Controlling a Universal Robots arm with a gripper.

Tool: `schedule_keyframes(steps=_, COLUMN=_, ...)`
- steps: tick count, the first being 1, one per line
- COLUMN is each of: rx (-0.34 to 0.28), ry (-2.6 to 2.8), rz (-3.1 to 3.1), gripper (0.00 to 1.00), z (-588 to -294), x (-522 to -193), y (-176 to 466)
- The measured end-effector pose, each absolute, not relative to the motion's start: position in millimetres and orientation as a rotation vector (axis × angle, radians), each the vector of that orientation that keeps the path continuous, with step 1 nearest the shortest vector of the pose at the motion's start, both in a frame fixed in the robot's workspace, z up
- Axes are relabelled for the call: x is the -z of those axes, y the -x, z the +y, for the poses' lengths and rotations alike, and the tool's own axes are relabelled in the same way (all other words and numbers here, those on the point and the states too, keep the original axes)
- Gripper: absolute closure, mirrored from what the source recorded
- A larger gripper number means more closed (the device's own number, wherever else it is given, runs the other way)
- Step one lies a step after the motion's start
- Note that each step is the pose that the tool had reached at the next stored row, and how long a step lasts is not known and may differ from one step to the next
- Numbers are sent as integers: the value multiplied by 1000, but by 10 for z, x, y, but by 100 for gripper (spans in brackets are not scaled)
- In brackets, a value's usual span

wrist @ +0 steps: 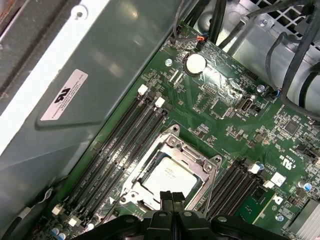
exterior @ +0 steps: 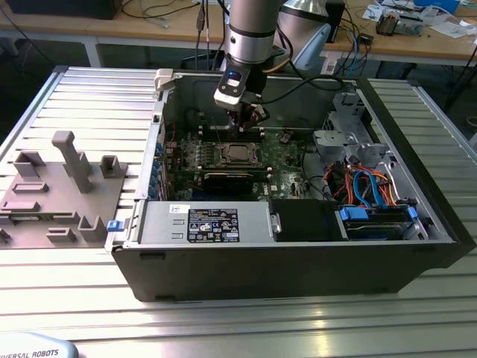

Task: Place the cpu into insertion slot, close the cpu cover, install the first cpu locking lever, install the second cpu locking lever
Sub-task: 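Install the first cpu locking lever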

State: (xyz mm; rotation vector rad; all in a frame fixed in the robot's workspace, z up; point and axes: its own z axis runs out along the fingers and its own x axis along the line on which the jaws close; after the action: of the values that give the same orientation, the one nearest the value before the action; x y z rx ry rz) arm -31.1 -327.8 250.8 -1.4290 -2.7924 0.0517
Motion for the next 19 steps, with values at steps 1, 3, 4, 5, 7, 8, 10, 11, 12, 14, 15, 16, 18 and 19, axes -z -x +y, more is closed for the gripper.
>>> schedule_keyframes(steps=1, rx=-52, ry=1428, rz=-2793, gripper=89, z=-3278, x=-2508, y=311)
schedule_keyframes(steps=3, rx=-52, ry=1425, rz=-2794, gripper=89, z=-3278, x=-2508, y=311)
schedule_keyframes(steps=4, rx=-52, ry=1424, rz=-2795, gripper=89, z=-3278, x=-2508, y=311)
schedule_keyframes(steps=5, rx=-52, ry=1423, rz=-2795, gripper=89, z=-3278, x=-2508, y=311)
schedule_keyframes(steps=7, rx=-52, ry=1422, rz=-2796, gripper=89, z=-3278, x=-2508, y=311)
schedule_keyframes(steps=8, rx=-52, ry=1421, rz=-2797, gripper=89, z=-3278, x=-2508, y=311)
schedule_keyframes(steps=10, rx=-52, ry=1419, rz=-2798, gripper=89, z=-3278, x=-2508, y=311)
schedule_keyframes(steps=11, rx=-52, ry=1418, rz=-2798, gripper=89, z=-3278, x=-2508, y=311)
schedule_keyframes(steps=12, rx=-52, ry=1417, rz=-2799, gripper=89, z=-3278, x=-2508, y=311)
schedule_keyframes(steps=14, rx=-52, ry=1415, rz=-2800, gripper=89, z=-3278, x=-2508, y=311)
schedule_keyframes(steps=15, rx=-52, ry=1415, rz=-2800, gripper=89, z=-3278, x=-2508, y=311)
schedule_keyframes(steps=16, rx=-52, ry=1414, rz=-2800, gripper=89, z=-3278, x=-2508, y=311)
schedule_keyframes(steps=18, rx=-52, ry=1412, rz=-2801, gripper=89, z=-3278, x=-2508, y=311)
schedule_keyframes(steps=19, rx=-52, ry=1412, rz=-2802, gripper=89, z=-3278, x=-2508, y=311)
